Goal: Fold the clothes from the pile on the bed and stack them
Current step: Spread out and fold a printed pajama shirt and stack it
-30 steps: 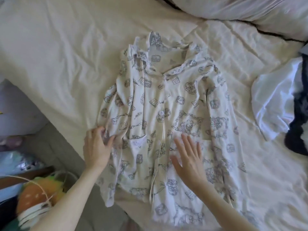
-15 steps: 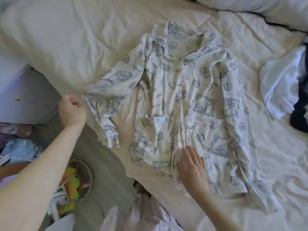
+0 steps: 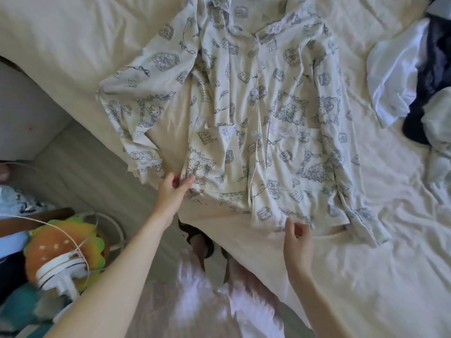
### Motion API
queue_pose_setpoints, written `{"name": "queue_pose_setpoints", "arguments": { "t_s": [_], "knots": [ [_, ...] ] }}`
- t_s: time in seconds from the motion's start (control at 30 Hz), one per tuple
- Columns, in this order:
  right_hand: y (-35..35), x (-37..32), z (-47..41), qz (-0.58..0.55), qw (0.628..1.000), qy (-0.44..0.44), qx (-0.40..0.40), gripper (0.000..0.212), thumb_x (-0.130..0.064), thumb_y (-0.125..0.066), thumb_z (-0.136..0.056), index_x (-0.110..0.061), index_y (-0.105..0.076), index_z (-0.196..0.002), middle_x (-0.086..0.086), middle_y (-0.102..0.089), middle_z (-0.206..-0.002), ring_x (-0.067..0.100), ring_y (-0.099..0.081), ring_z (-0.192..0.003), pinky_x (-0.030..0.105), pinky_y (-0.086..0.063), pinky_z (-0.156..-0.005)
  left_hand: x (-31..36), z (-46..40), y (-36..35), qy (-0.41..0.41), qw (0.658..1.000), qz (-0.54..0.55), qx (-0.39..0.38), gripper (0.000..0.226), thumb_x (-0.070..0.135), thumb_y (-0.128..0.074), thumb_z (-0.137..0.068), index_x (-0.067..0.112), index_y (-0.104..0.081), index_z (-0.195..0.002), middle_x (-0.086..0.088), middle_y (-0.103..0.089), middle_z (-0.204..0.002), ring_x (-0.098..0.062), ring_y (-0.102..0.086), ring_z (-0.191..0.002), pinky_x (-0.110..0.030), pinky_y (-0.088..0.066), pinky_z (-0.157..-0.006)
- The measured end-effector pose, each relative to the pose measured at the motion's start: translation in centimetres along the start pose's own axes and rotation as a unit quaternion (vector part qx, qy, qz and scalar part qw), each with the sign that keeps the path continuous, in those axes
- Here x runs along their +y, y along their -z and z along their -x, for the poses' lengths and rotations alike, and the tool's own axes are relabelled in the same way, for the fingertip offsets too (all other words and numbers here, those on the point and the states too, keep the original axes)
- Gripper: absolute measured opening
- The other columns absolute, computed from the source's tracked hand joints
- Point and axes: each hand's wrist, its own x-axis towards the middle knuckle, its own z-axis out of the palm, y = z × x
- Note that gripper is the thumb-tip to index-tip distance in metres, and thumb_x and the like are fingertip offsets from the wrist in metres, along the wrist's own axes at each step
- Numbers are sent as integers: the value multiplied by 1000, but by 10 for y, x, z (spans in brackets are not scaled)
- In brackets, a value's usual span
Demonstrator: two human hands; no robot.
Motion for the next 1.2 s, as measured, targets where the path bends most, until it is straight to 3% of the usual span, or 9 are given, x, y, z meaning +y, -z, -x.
{"name": "queue_pose_setpoints", "arguments": {
  "t_s": [0.1, 0.2, 0.37, 0.47, 0.57, 0.73, 0.9, 1.07, 1.2],
  "knots": [
    [-3, 2, -3, -177, 959, -216, -45, 26, -36, -48, -97, -10, -50, -96, 5, -54, -87, 21, -54, -91, 39, -45, -85, -1, 16, 20, -10, 994, 105, 25, 18, 25, -62, -89, 13, -56, -101, 3, -60, -83, -6, -57, -71, -15, -44, -63],
    [-4, 2, -12, -296, 909, -279, -93, 28, -40, -47, -97, -12, -52, -96, 6, -56, -99, 17, -56, -94, 35, -42, -97, -4, 27, 47, -30, 988, 125, 85, 17, 27, -57, -93, 13, -53, -102, 4, -53, -75, -4, -48, -57, -14, -40, -48],
    [-1, -5, -28, -406, 849, -326, -86, 41, -43, -51, -94, -14, -51, -123, 2, -49, -133, 17, -47, -127, 31, -40, -99, -5, 34, 83, -15, 994, 87, 61, 21, 27, -55, -94, 10, -53, -106, -2, -62, -93, -18, -58, -86, -33, -45, -78],
    [-2, -7, -29, -414, 839, -337, -101, 26, -39, -51, -95, -14, -54, -99, 1, -51, -119, 14, -56, -105, 27, -44, -87, -10, 37, 87, 29, 998, 2, -50, 23, 29, -59, -91, 8, -64, -100, -12, -66, -96, -23, -59, -87, -35, -44, -78],
    [-5, -10, -26, -425, 828, -347, -115, 22, -30, -54, -95, -13, -51, -81, -1, -53, -91, 10, -52, -75, 25, -48, -66, -11, 34, 87, 24, 999, -31, -26, 21, 29, -61, -90, 8, -66, -89, -3, -67, -77, -17, -57, -71, -23, -41, -62],
    [-5, -3, -17, -374, 853, -358, -64, 18, -20, -57, -94, -16, -52, -77, -3, -49, -77, 9, -50, -70, 26, -48, -64, -25, 31, 90, 10, 990, -125, 62, 23, 27, -57, -93, 5, -59, -86, -6, -55, -68, -22, -49, -63, -31, -36, -55],
    [3, 5, -13, -322, 877, -349, -80, 15, -18, -54, -96, -15, -54, -81, -2, -55, -78, 9, -55, -70, 25, -49, -74, -26, 34, 70, 58, 946, -296, 116, 27, 6, -54, -87, 7, -53, -115, -16, -56, -109, -34, -53, -93, -38, -40, -73],
    [22, 13, -26, -285, 908, -301, -56, 23, -30, -52, -96, -15, -43, -81, -1, -48, -64, 7, -51, -48, 26, -46, -62, -17, 68, -1, -120, 926, -355, 55, 38, 11, -59, -88, 8, -49, -125, -11, -49, -124, -24, -52, -110, -31, -43, -88],
    [53, 12, -42, -21, 985, -96, 142, 17, -20, -56, -91, -10, -49, -102, 8, -54, -97, 25, -52, -97, 40, -40, -88, -3, 81, -73, -244, 889, -387, -33, 38, 13, -59, -90, 7, -51, -126, -10, -50, -125, -23, -50, -114, -29, -43, -91]
  ]
}}
